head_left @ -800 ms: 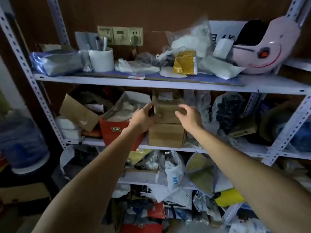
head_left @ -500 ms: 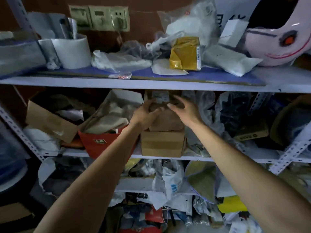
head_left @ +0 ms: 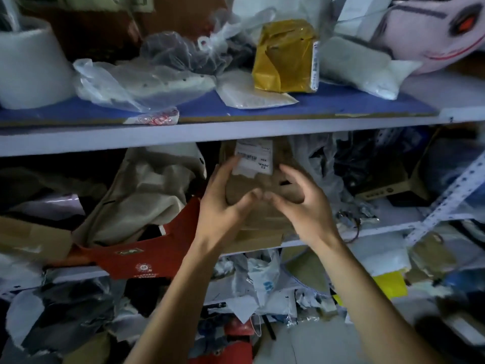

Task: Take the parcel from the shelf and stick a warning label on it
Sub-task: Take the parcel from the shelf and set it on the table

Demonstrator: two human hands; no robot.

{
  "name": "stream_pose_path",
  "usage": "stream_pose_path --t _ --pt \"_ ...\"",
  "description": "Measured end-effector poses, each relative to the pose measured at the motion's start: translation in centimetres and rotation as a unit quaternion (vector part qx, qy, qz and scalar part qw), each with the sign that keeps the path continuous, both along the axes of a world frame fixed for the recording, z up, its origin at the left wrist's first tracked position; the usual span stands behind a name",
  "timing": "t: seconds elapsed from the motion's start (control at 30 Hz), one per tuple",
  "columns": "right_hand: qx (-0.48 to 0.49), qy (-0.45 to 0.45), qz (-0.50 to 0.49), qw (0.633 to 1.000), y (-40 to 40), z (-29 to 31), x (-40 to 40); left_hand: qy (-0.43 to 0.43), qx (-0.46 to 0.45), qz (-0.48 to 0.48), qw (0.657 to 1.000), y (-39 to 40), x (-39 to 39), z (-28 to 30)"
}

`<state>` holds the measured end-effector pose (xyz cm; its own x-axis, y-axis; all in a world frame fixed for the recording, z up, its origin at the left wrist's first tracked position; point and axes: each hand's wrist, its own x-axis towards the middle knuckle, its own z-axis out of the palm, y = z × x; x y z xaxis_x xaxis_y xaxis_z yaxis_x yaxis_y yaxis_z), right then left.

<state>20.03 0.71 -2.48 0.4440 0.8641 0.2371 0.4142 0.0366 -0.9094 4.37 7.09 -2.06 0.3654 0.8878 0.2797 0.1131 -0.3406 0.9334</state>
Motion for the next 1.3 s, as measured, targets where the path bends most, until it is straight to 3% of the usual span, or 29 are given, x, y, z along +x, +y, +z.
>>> stream_pose_path --t 0.37,0.57,0.63,0.73,0.87,1.3 --pt "0.019 -0.017 -0.215 0.976 -15.9 -5.9 -7.7 -0.014 -0.021 -0.265 0.964 -8.0 -4.6 -5.6" --pt "-0.018 0.068 -0.257 0.964 -24.6 -7.1 -8.6 -0.069 -0.095 -0.415 0.902 -13.2 -2.0 -8.5" --pt "-0.005 0.117 -0.259 0.959 -27.2 -7.5 -8.0 -0.05 -0.101 -0.44 0.891 -15.2 -0.6 -9.0" --pt "0.007 0.112 -0.3 0.947 -31.0 -8.0 -7.1 0.012 -0.078 -0.484 0.871 -17.9 2.0 -9.0" --pt "0.019 0.093 -0.314 0.945 -35.5 -8.5 -5.9 0.074 -0.069 -0.596 0.797 -20.6 5.9 -7.7" --pt "-0.061 0.065 -0.43 0.898 -46.4 -11.0 0.5 0.128 -0.055 -0.67 0.73 -30.9 16.8 -9.8"
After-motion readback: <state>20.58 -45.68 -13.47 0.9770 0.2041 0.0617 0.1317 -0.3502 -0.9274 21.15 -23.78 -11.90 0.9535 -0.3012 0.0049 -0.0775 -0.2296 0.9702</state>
